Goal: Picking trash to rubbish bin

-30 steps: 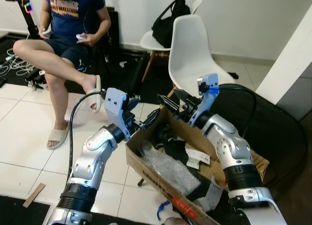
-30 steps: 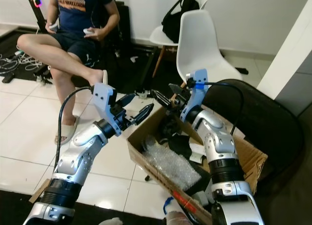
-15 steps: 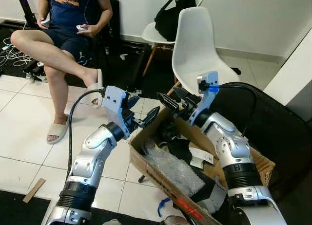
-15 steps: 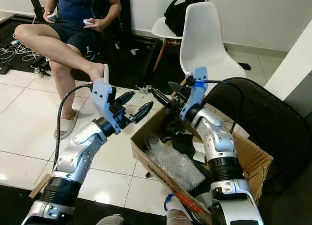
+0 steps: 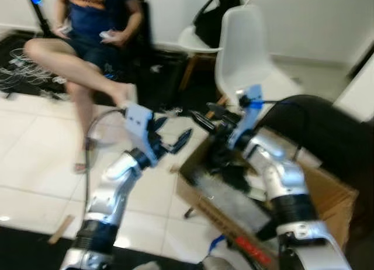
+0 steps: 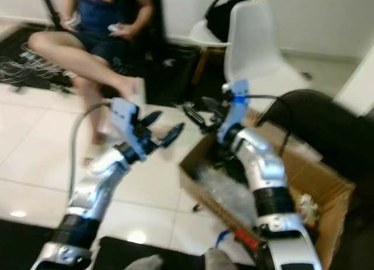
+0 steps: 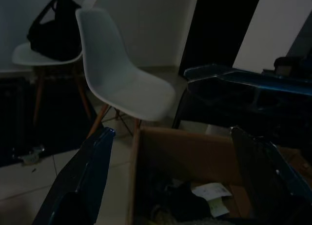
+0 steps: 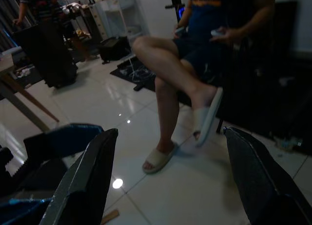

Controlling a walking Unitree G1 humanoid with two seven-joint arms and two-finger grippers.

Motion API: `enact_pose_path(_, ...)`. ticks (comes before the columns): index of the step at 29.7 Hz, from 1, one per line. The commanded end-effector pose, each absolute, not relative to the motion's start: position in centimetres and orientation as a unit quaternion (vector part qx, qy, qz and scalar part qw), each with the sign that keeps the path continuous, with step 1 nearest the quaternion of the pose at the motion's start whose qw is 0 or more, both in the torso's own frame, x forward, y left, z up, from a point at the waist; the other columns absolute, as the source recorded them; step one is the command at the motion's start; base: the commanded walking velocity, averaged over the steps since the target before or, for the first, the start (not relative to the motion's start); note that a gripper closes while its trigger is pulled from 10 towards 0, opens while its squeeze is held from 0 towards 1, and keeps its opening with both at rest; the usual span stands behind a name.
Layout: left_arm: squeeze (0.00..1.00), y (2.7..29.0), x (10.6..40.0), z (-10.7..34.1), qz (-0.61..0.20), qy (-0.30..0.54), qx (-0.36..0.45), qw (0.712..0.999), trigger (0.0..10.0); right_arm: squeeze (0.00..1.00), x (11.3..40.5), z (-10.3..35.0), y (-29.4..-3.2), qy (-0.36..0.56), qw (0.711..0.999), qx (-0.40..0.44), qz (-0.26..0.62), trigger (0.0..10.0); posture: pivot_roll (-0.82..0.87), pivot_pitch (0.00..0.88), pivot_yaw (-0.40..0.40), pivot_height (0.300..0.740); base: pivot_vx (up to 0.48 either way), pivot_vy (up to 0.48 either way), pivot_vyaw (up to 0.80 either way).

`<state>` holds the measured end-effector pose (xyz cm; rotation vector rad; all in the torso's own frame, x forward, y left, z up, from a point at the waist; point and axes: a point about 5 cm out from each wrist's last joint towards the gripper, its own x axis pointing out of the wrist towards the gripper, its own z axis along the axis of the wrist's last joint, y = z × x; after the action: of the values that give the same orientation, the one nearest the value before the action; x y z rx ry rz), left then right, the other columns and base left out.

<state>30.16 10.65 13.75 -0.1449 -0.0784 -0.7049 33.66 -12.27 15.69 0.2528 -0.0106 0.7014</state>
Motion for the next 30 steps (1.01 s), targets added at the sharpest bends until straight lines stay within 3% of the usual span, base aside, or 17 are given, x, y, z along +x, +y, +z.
enact_pose_path(1,0.0,10.64,30.12,13.69,-0.346,-0.037,-0.065,0.935,10.0,0.0,33.67,15.8,-12.27,-0.004,0.931,0.123,0.343,10.0,-0.03,0.0,-0.042,0.74,0.0,0.0,0.0)
enact_pose_path(30,0.0,10.69,30.05,13.72,-0.345,-0.04,-0.07,0.935,10.0,0.0,33.66,15.76,-12.24,-0.003,0.932,0.113,0.346,10.0,-0.03,0.0,-0.044,0.74,0.0,0.0,0.0)
